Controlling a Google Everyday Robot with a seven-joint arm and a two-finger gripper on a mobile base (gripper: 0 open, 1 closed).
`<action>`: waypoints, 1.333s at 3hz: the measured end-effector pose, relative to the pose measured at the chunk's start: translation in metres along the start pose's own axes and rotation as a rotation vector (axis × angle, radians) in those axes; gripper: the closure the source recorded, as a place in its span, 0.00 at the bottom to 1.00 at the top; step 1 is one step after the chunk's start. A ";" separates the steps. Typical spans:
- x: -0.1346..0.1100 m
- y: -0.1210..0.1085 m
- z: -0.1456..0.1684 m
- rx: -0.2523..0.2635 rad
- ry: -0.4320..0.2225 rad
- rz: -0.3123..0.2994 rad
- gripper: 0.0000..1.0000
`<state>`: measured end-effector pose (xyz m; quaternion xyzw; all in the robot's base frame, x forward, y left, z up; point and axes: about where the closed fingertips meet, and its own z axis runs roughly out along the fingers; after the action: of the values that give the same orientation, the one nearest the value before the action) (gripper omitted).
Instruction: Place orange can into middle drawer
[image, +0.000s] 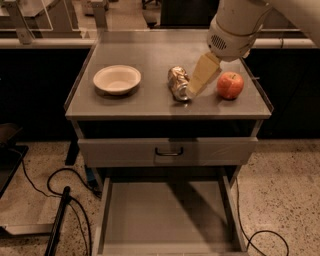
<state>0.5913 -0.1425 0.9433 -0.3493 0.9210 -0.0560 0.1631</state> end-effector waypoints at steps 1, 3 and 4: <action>-0.003 0.003 0.005 -0.026 -0.022 0.006 0.00; -0.052 0.035 0.035 -0.028 -0.025 0.016 0.00; -0.061 0.019 0.045 -0.024 -0.049 0.073 0.00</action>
Offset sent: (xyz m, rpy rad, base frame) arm 0.0269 0.0707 -0.0309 0.0721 0.0255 -0.0095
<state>0.6372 -0.0877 0.9127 -0.3184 0.9296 -0.0306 0.1832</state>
